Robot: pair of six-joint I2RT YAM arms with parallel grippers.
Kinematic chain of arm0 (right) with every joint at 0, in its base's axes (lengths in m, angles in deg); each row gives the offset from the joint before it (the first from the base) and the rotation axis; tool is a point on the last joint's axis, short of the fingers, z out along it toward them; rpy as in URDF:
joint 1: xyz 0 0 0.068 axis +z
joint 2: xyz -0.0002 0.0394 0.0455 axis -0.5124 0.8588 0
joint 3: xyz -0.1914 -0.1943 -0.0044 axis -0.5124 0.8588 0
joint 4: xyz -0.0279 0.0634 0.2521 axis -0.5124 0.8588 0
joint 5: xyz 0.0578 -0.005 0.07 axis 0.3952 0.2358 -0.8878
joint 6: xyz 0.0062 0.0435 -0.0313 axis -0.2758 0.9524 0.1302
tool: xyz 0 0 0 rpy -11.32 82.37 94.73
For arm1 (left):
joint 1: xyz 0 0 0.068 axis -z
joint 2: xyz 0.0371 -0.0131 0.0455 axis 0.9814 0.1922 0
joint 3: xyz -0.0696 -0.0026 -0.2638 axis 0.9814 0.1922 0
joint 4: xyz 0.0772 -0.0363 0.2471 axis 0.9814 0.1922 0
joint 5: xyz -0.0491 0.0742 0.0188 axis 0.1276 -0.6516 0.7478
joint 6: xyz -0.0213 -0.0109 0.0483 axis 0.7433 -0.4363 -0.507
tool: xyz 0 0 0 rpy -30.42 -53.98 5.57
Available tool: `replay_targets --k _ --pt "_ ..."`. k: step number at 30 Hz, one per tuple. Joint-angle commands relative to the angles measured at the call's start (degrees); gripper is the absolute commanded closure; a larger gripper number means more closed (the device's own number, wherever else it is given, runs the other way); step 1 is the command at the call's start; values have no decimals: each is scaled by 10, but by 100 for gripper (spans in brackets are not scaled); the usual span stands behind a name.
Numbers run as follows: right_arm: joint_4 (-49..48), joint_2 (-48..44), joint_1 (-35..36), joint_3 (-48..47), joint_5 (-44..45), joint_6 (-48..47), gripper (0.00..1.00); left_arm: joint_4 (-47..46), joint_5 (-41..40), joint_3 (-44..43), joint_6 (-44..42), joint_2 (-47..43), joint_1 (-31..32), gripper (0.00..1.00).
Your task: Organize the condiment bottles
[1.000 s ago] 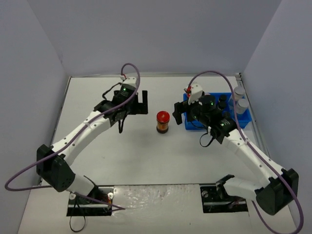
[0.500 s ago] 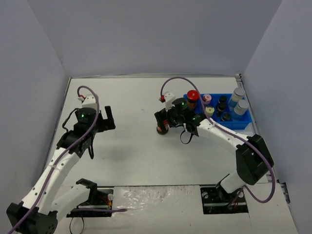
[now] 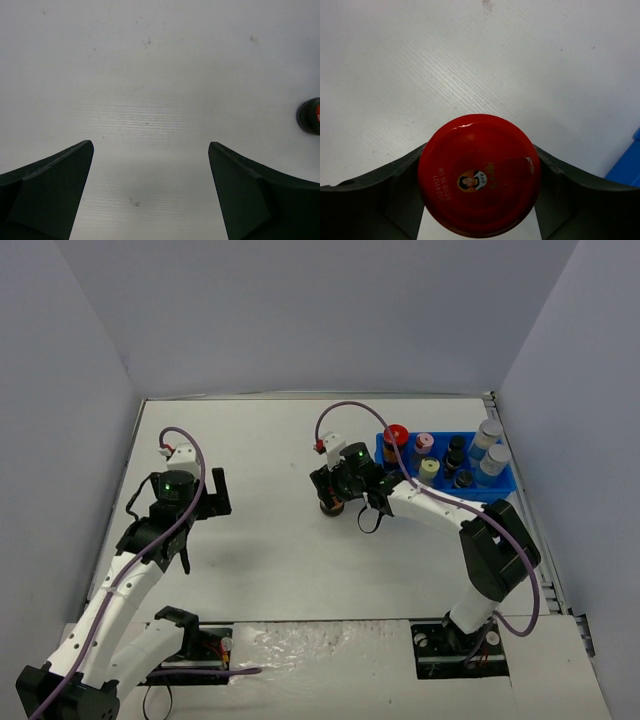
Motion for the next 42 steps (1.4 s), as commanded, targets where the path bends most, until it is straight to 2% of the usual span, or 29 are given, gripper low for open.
replay_targets --k 1,2,3,4,6,13,16,21,27,42 --pt "-33 -7 4 -28 1 0 62 -44 -9 6 -7 -6 -6 3" --pt "-29 -12 4 -30 4 0 78 -44 -10 6 -8 -5 -6 3" --pt "-24 -23 3 -31 10 2 90 -44 -11 7 -10 -5 -7 3" --pt "-20 -37 3 -32 14 4 96 -45 -13 8 -11 -6 -7 3" --pt "-14 -67 4 -32 24 7 100 -46 -16 8 -13 -6 -7 3" --pt "21 -163 -13 -67 130 24 100 -55 -9 10 -14 0 -7 3" --pt "32 -179 -49 -71 173 42 100 -56 -6 9 -13 1 -7 3" --pt "32 -205 -123 -50 178 81 100 -55 -8 10 -13 -6 -7 3" --pt "15 -205 -161 -24 179 77 100 -60 -4 10 -14 -4 -7 3" --pt "-102 -135 -185 35 133 87 100 -60 -2 11 -15 -8 -7 3"
